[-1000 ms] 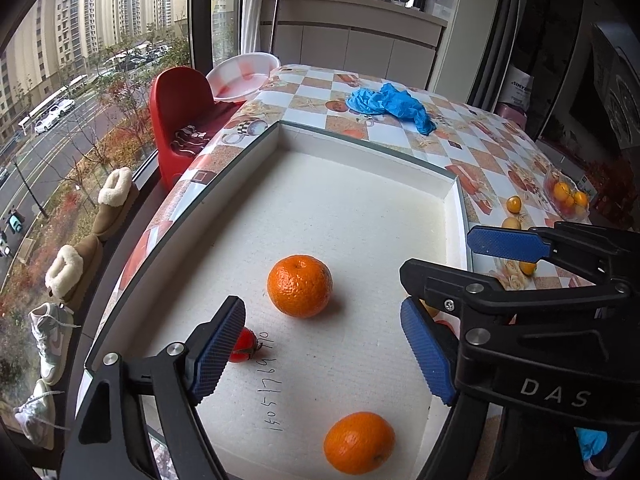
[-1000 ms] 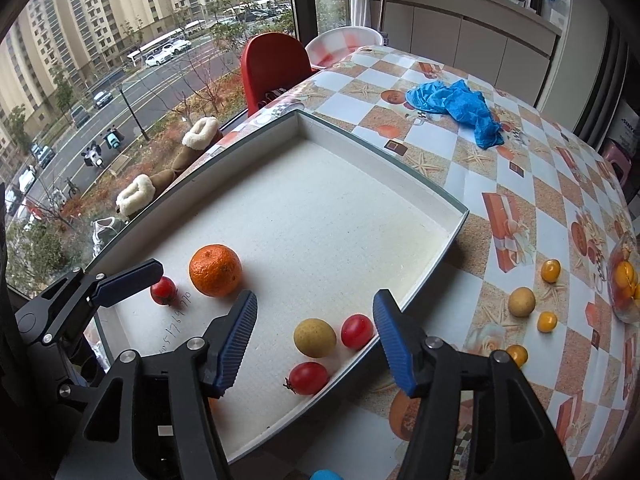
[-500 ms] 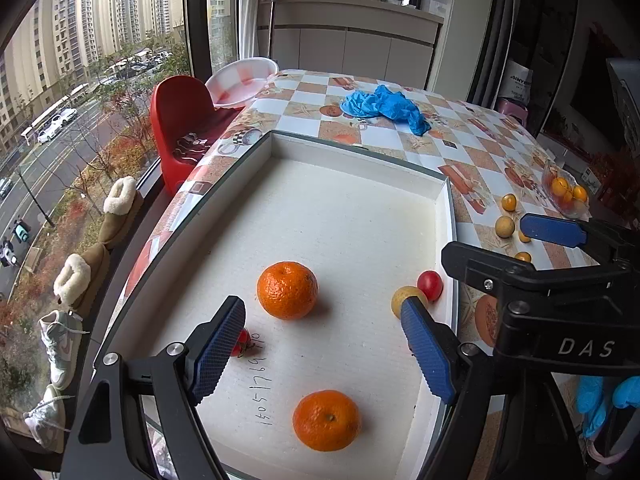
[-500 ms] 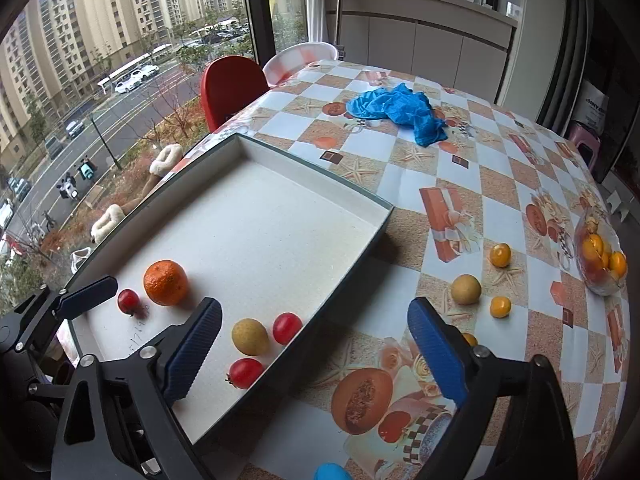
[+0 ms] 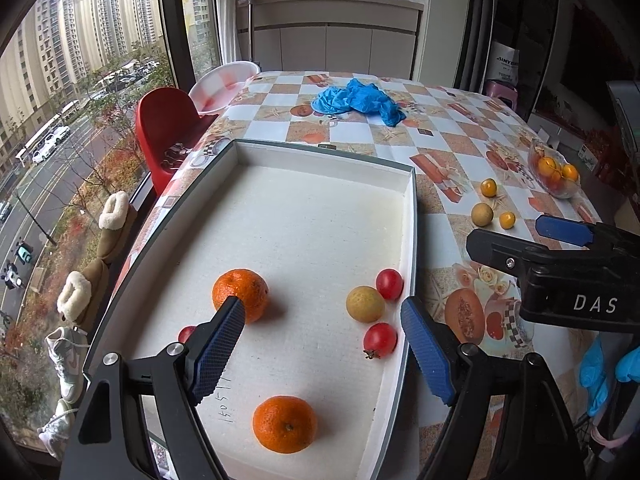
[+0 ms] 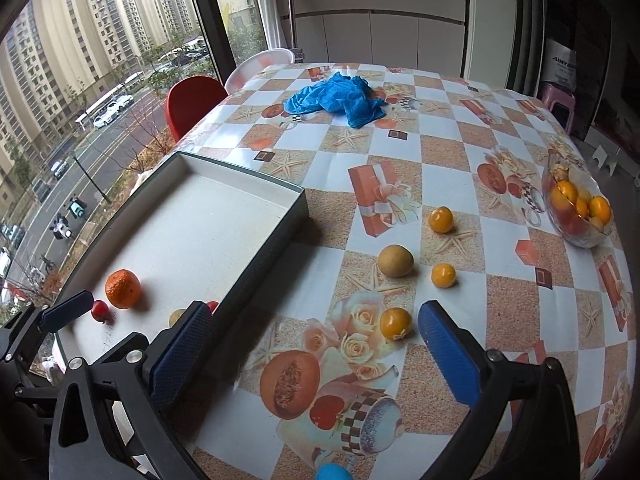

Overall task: Organize fruits
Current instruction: 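Move both tools back to the small mandarins beside the tray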

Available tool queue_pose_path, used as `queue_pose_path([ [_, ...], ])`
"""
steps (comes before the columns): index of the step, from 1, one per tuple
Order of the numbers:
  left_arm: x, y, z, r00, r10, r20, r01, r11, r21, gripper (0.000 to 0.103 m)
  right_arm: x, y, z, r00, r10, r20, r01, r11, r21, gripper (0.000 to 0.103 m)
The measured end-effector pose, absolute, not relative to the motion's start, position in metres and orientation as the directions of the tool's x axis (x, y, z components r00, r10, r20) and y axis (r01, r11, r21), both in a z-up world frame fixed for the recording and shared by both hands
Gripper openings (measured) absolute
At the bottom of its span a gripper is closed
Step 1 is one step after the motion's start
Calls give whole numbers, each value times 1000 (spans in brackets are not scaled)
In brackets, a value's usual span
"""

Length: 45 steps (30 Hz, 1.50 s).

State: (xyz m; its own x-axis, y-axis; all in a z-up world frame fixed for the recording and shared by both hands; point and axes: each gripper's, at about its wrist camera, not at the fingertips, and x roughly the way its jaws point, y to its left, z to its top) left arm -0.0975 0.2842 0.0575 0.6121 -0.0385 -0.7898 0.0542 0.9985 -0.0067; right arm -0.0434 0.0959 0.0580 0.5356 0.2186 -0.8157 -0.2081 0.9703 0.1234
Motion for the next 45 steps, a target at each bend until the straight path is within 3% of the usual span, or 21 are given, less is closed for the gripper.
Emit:
queue_pose_path([
  [17,-94,223,55,582,-31,-813,143,988,65,81,-49,14,40,536,193,-822,-75,981,182,103],
  [36,-50,142,33,489,-99,-866,247,969,29,81,-78,-58,2,533,-6,-846,17,1000,4,103],
  [45,-28,115,17,478,-76,-875,260,964,59,81,-86,-58,0,589,0,-808,-2,1000,-2,103],
])
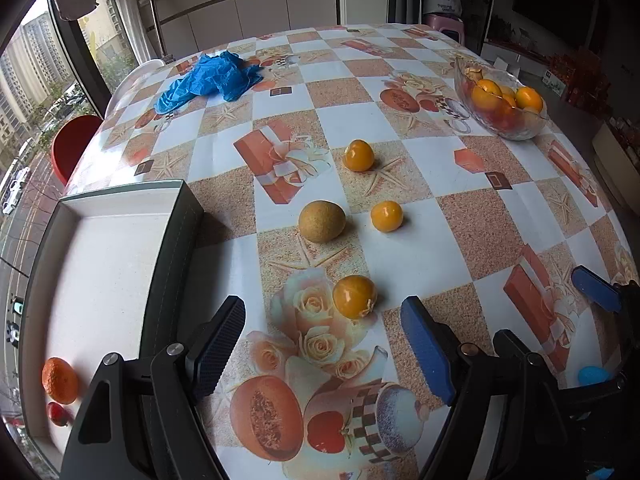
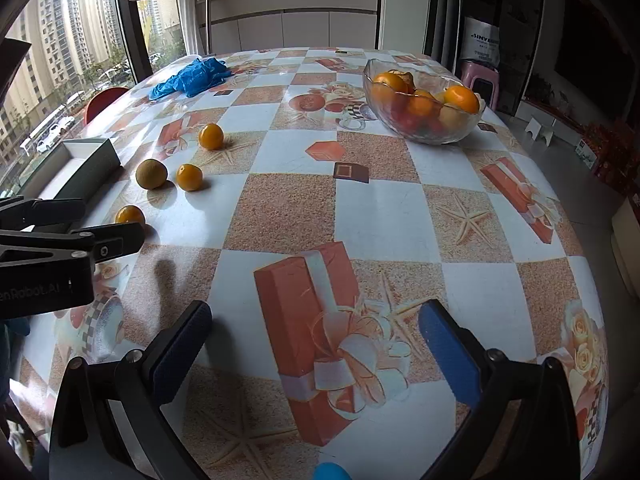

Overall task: Organize fruits
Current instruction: 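Move both tools back to the small mandarins beside the tray, then grasp a small orange mandarin with the left tool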

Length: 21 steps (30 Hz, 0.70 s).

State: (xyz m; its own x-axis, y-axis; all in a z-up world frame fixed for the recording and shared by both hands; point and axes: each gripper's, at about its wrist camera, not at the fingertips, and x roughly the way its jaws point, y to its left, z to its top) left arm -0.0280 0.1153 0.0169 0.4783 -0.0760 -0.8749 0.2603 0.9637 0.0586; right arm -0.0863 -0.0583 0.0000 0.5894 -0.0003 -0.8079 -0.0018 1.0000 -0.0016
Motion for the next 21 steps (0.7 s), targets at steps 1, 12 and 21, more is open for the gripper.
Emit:
queue_pose_path([
  [1,-27,114,15,478,-73,-875,262,963,63,81,-86,-58,0,591,0,-807,-2,1000,-1,103],
  [12,-21,112,10,473,-93,-876,251,968,33,55,-86,-58,-1,592,0,-806,-2,1000,-1,103],
  [21,-29,111,12,479,-134,-868,294,956,15,28,-86,-58,-1,591,0,-807,-2,1000,-2,103],
])
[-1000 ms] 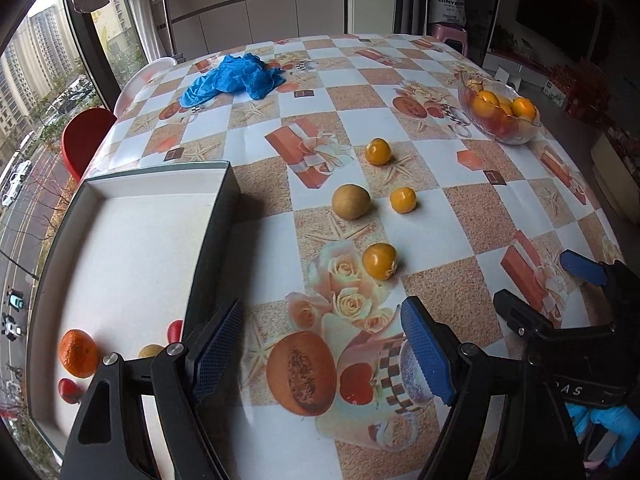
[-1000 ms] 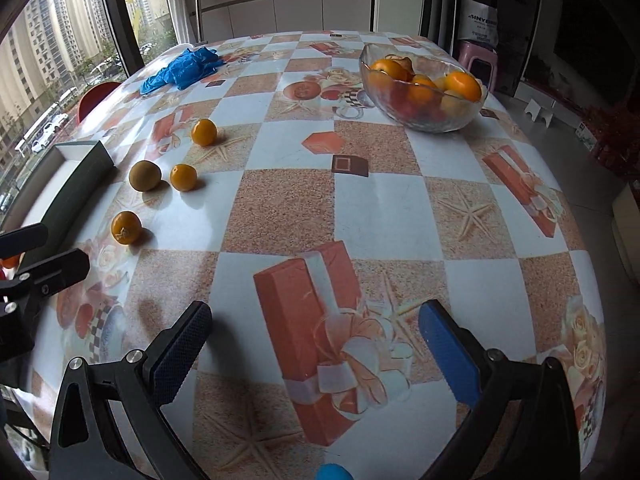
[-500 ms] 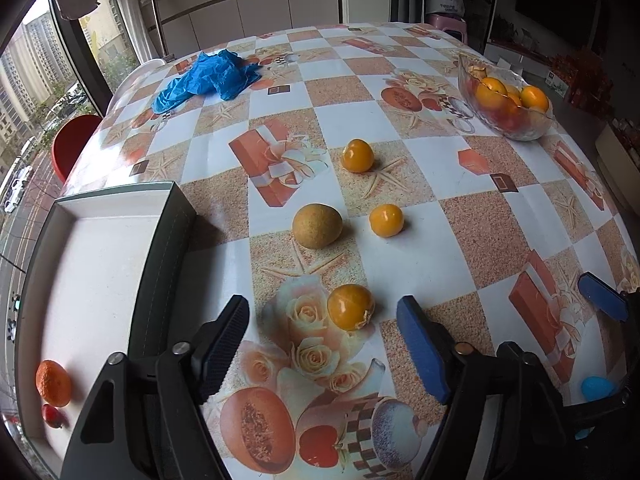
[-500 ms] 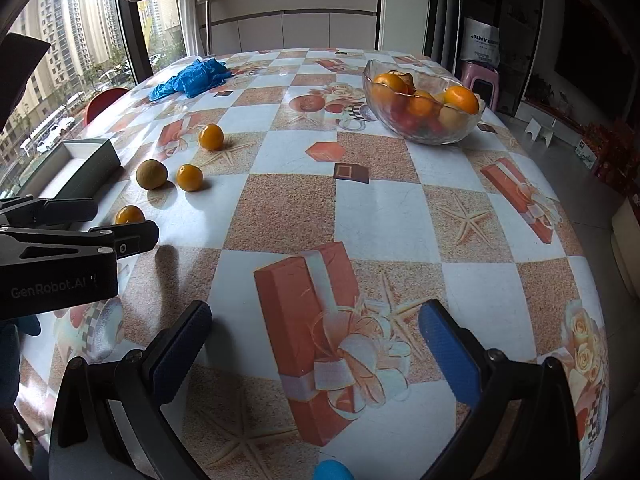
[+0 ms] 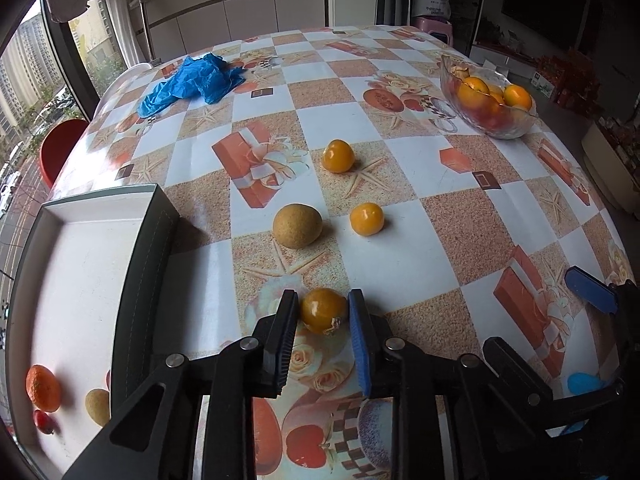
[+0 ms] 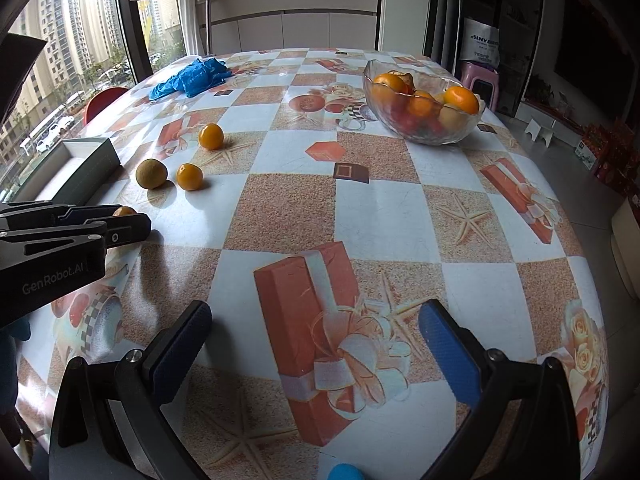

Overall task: Organize fruits
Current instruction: 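Grasp a small orange mandarin with the left tool, then grasp another small mandarin with the right tool while the left tool holds its own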

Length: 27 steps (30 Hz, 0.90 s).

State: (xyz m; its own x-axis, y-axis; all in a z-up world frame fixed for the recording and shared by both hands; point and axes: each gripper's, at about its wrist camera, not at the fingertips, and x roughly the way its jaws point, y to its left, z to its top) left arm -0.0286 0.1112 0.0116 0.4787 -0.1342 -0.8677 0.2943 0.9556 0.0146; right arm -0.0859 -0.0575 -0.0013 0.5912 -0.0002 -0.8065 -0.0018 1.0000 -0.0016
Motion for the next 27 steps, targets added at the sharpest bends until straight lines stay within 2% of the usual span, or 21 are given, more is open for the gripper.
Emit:
queue_pose_path([
  [8,-48,143,12,490,-110,-865,292,955,44,28,-78,-57,1,543,2,-840,-2,1000,1,103],
  [12,-56,158,12,493,-113,-863,278,960,33,28,-65,-47,9,533,80,-842,-43,997,67,103],
  [20,-56,163,13,498,-117,-859,271,962,26,28,-31,-10,15,529,107,-842,-110,992,58,101],
  [23,-57,163,12,500,-119,-858,275,961,27,28,-20,-4,16,525,120,-842,-116,991,70,95],
  [27,-57,165,12,498,-128,-857,277,961,17,28,-6,4,12,507,137,-851,-128,988,83,77],
])
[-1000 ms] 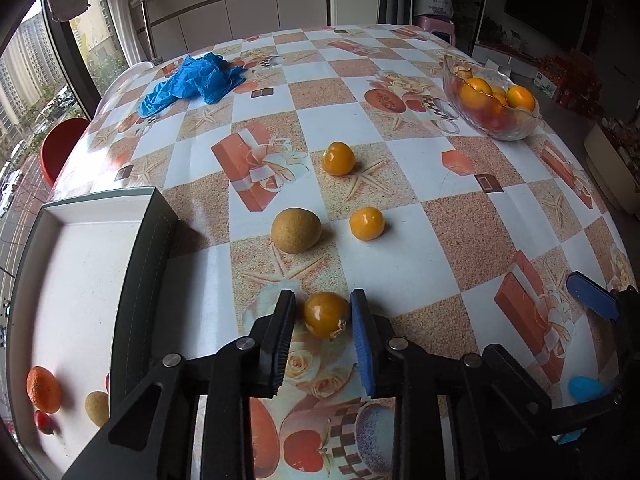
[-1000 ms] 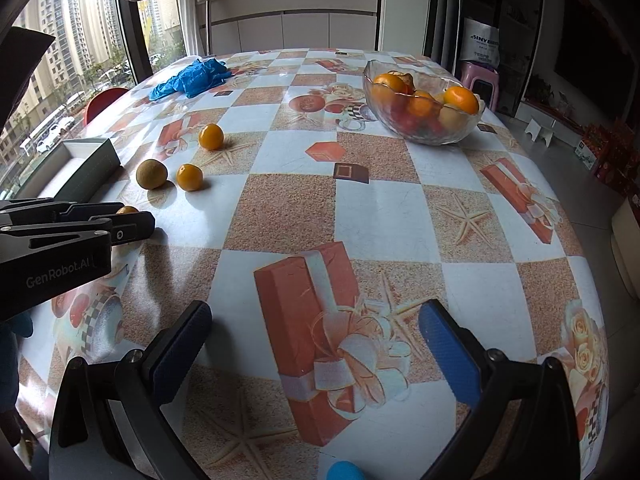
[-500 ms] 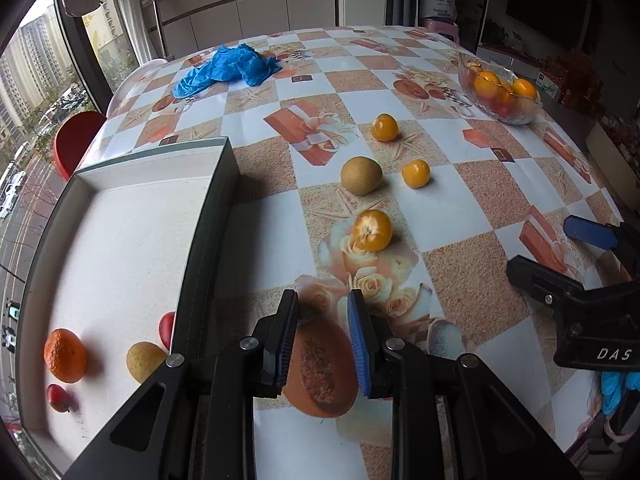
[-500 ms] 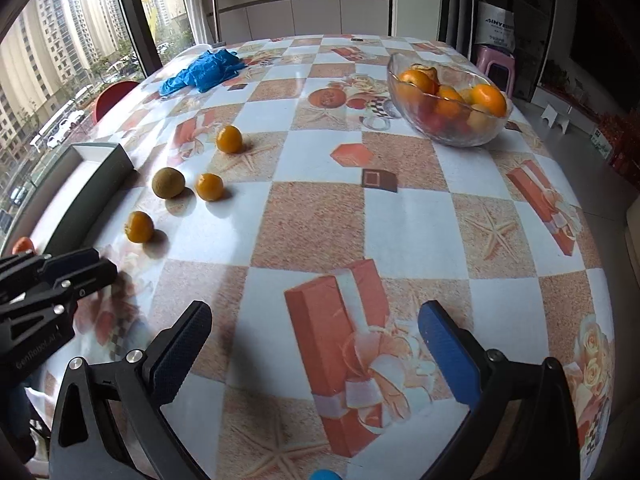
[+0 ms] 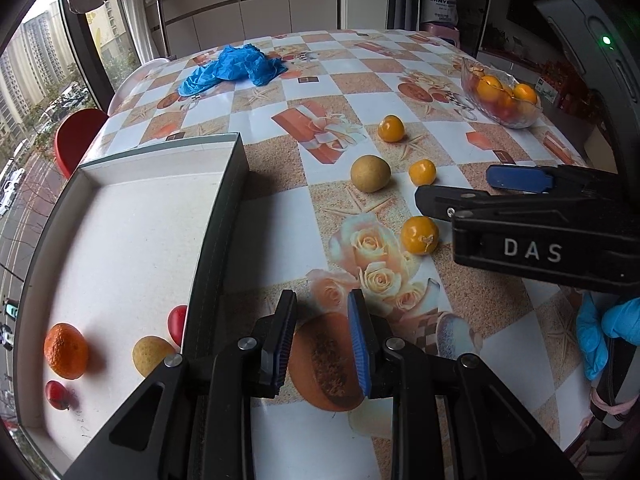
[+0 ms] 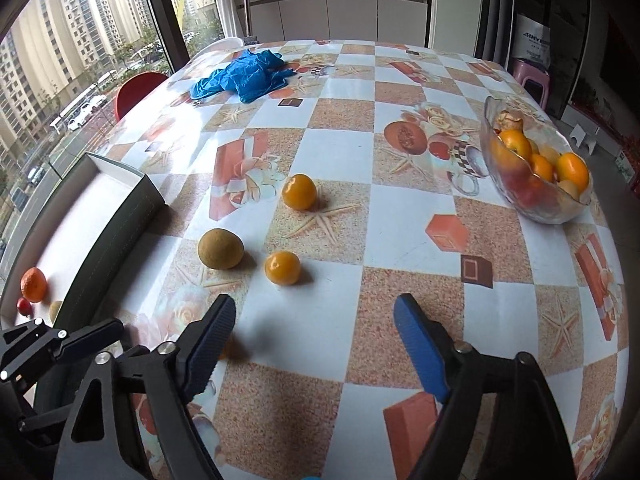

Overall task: Organize fruits
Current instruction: 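Grasp another small mandarin with the right tool while the left tool holds its own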

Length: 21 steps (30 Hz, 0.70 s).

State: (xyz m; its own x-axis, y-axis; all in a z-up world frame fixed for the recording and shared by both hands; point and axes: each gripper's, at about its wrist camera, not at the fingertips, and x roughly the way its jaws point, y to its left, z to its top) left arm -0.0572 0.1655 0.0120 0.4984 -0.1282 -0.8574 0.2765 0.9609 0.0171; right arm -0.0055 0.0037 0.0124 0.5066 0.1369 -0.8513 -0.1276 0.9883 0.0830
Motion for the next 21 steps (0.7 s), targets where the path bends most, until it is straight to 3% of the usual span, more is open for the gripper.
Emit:
queue_pose_path([
  [5,-56,170,12,494,-131,-859,266,964,6,28,8,16,11,505,162,-848,-165,982,90,61],
  [8,-53,171,13,490,-130,-862,258,966,1,28,13,25,10,502,170,-848,-196,977,80,41],
  [10,-52,171,13,488,-132,-863,253,968,-5,28,14,27,11,502,179,-846,-203,975,86,21],
  [18,-48,156,21,483,-173,-858,285,958,-33,28,-5,-8,19,531,223,-817,-143,975,173,21],
  [19,-48,151,21,481,-179,-858,297,954,-33,31,-10,-14,20,536,219,-816,-133,976,174,21],
  [20,-49,147,22,482,-183,-857,306,951,-31,55,-14,-21,21,539,214,-814,-122,977,176,21],
  [21,-50,143,23,498,-183,-848,306,952,-26,72,-19,-27,21,543,210,-813,-111,978,178,21],
])
